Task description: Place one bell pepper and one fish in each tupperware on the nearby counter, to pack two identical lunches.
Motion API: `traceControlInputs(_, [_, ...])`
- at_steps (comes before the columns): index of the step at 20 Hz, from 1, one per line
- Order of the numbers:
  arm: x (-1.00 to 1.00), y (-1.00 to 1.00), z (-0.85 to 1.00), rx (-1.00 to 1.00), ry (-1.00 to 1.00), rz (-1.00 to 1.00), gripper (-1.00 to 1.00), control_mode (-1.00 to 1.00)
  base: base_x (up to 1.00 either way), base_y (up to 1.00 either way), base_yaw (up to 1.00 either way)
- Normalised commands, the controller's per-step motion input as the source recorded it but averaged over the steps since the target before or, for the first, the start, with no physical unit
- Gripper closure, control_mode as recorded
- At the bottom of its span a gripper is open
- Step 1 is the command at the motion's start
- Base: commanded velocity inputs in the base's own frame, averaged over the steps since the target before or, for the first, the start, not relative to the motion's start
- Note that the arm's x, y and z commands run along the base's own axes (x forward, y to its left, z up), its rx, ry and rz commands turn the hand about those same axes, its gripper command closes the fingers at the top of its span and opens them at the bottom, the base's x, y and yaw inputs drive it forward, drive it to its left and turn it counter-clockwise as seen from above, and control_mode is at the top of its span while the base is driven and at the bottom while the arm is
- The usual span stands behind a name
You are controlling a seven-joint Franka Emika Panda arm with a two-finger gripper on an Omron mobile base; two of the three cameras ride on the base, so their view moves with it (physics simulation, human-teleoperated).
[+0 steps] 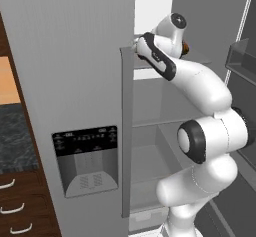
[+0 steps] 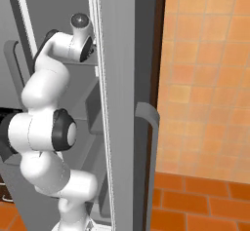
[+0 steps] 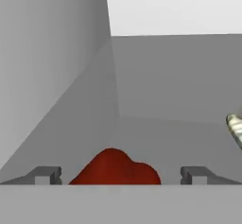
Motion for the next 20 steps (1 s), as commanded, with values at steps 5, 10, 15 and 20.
traceControlInputs(5, [0.00, 0.05, -0.81, -0.02, 0.18, -0.03, -1.00, -1.00, 0.00, 0.00, 0.00])
traceControlInputs(10, [0.16, 0.24, -0.67, -0.06, 0.02, 0.00, 1.00, -1.00, 0.00, 0.00, 0.00])
traceControlInputs(15, [-0.16, 0.18, -0.69, -0.08, -0.01, -0.01, 1.00, -1.00, 0.00, 0.00, 0.00])
traceControlInputs(20, [-0.99, -0.09, -0.08, 0.00, -0.14, -0.07, 1.00, -1.00, 0.00, 0.00, 0.00])
